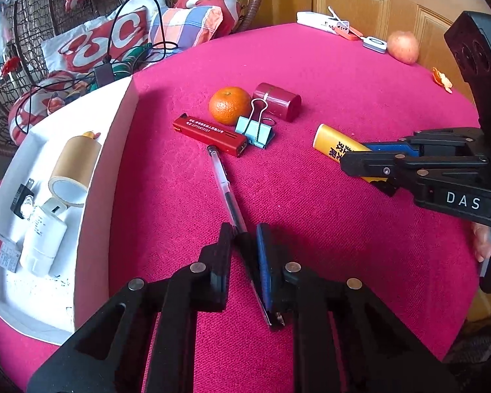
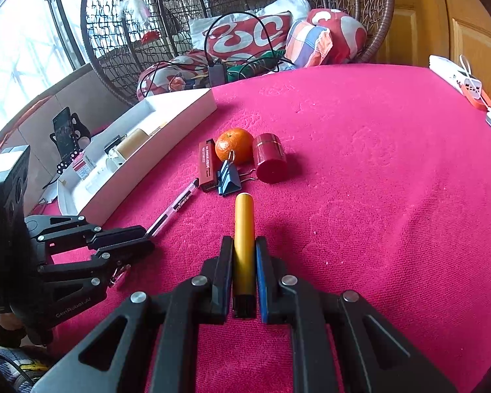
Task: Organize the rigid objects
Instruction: 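Close the left tool on the black pen, then carry the yellow marker and black pen over the white tray with both tools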
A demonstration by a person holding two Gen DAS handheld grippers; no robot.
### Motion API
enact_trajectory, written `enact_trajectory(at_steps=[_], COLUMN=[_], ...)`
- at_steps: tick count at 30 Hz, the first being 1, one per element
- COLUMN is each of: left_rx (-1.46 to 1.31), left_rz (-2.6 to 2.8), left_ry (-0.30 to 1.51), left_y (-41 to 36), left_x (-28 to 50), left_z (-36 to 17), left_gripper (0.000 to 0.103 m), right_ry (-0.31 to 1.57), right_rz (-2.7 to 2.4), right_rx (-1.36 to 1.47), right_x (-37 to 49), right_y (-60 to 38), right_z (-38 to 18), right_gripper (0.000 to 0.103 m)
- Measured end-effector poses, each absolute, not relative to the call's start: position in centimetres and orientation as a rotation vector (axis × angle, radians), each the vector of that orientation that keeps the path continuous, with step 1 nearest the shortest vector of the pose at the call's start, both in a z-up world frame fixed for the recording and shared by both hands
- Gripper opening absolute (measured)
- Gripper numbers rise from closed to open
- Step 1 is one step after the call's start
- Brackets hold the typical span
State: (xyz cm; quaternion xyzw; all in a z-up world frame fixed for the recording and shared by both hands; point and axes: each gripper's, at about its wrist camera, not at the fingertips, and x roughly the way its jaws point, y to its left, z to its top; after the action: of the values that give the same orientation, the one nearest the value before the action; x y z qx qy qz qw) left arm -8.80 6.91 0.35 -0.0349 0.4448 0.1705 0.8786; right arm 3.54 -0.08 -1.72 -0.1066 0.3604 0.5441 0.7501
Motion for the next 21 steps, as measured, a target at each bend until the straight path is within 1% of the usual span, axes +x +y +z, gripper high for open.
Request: enact_trajectory(at_steps=[5, 13, 21], left_rx=[-0.146, -0.239, -0.295], left_rz=[0.353, 0.358, 0.364], left_ry=[0.883, 0.724, 0.649], left_y=[7.8, 8.8, 9.9], left_x=[-10.7, -13.6, -15.4], left_z=[1.3, 4.7, 6.3], left_gripper=[0.009, 0.009, 0.009], right_ry=[0.718, 0.64, 0.588], right_rz=[1.213, 1.225, 1.255], right_rx=[-0.175, -0.122, -0.097], right_x=[3.0, 2.1, 1.5], right_y=[-0.5, -0.9, -0.7], right_z=[0.7, 3.4, 5.1], right_gripper=[0.011, 0.011, 0.011])
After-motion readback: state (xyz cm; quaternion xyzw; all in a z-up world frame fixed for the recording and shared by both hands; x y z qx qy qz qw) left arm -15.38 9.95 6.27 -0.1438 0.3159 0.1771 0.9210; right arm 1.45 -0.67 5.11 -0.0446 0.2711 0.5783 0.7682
